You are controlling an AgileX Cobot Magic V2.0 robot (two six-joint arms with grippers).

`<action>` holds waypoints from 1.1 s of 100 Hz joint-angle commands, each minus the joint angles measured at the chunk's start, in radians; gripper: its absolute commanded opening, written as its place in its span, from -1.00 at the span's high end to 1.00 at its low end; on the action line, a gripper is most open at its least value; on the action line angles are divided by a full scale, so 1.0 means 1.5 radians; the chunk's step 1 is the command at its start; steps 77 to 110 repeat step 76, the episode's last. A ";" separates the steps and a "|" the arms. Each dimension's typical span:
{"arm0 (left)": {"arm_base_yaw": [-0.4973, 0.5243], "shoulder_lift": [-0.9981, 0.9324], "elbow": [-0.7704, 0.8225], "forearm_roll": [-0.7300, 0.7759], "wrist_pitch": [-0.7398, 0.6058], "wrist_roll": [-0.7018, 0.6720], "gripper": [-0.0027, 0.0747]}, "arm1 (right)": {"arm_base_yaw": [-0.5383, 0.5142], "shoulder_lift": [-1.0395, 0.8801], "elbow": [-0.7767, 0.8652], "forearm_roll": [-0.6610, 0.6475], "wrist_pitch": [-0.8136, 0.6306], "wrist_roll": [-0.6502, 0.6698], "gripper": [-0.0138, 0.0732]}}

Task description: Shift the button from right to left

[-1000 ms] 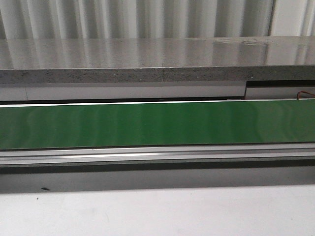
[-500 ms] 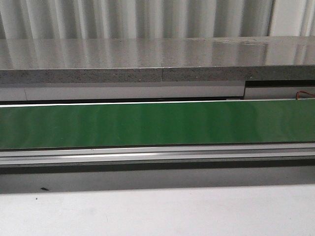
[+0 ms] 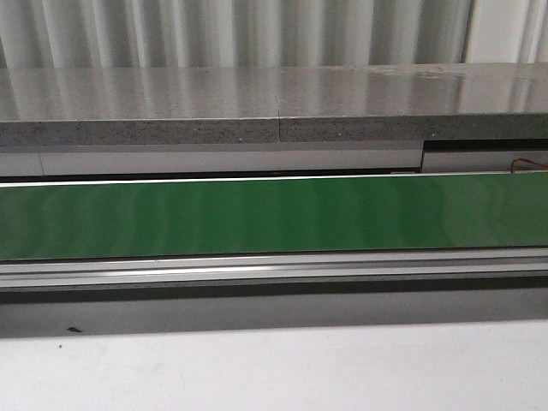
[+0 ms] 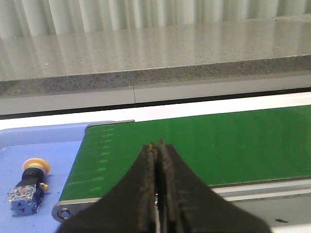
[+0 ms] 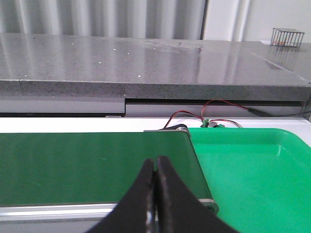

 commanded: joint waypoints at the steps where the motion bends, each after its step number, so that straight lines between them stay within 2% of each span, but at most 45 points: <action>1: 0.000 -0.021 0.026 -0.006 -0.051 -0.005 0.98 | -0.012 -0.034 0.019 -0.011 -0.067 0.003 0.84; 4: 0.000 -0.021 0.026 -0.006 -0.051 -0.005 0.99 | -0.012 -0.052 0.017 -0.011 -0.032 0.003 0.84; 11: 0.000 -0.021 0.026 -0.006 -0.051 -0.005 0.99 | -0.012 -0.046 0.016 -0.011 -0.025 0.003 0.84; 110: 0.000 -0.021 0.026 -0.006 -0.051 -0.005 0.98 | -0.012 -0.048 0.017 -0.011 -0.036 0.003 0.84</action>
